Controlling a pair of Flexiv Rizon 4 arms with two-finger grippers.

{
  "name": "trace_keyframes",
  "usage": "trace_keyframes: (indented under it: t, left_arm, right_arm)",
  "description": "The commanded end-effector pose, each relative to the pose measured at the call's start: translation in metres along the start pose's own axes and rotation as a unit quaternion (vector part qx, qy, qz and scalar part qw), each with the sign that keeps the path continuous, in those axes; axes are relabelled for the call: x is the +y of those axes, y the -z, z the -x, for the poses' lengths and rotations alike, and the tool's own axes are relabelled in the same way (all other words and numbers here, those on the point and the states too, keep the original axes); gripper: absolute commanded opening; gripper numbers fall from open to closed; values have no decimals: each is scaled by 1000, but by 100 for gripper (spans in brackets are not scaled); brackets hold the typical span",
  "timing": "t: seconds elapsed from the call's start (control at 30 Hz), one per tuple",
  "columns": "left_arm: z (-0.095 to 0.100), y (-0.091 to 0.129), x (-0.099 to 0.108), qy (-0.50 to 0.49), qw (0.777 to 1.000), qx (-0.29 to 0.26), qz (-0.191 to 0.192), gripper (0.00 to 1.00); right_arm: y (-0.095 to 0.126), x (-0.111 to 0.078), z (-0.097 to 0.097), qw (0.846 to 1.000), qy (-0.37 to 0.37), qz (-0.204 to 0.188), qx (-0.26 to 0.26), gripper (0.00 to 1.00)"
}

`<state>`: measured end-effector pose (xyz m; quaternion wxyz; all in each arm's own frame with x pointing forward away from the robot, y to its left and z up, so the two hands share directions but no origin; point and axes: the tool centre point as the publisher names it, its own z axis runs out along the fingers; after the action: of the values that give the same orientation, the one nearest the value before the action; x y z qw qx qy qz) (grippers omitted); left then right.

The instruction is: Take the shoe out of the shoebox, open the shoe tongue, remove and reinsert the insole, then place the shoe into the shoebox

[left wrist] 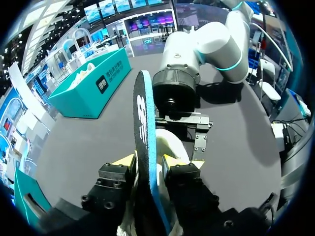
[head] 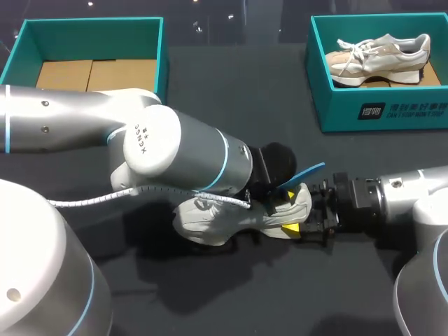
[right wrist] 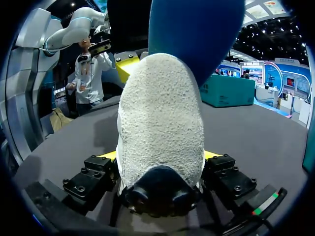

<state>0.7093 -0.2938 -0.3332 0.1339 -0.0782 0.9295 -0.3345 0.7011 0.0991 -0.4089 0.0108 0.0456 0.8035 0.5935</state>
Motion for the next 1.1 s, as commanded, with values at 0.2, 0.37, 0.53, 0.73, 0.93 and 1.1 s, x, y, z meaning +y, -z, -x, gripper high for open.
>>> trace_keyframes:
  t: [0.2, 0.37, 0.53, 0.73, 0.93, 1.1]
  left_arm:
    - [3, -9, 2, 7, 1000, -2, -12, 12]
    - [9, -10, 0, 16, 1000, 8, -10, 0]
    - [13, 7, -9, 27, 999, 45, 4, 0]
    - [11, 29, -27, 30, 996, 80, 24, 0]
    - [7, 51, -45, 28, 990, 128, 44, 0]
    - [2, 76, -62, 27, 981, 183, 51, 0]
  right_arm:
    - [0, 0, -1, 1000, 0, -2, 0, 0]
    - [0, 0, -1, 1000, 0, -2, 0, 0]
    - [0, 0, -1, 1000, 0, -2, 0, 0]
    - [0, 0, -1, 1000, 0, -2, 0, 0]
    - [0, 0, -1, 1000, 0, -2, 0, 0]
    - [0, 0, -1, 1000, 0, -2, 0, 0]
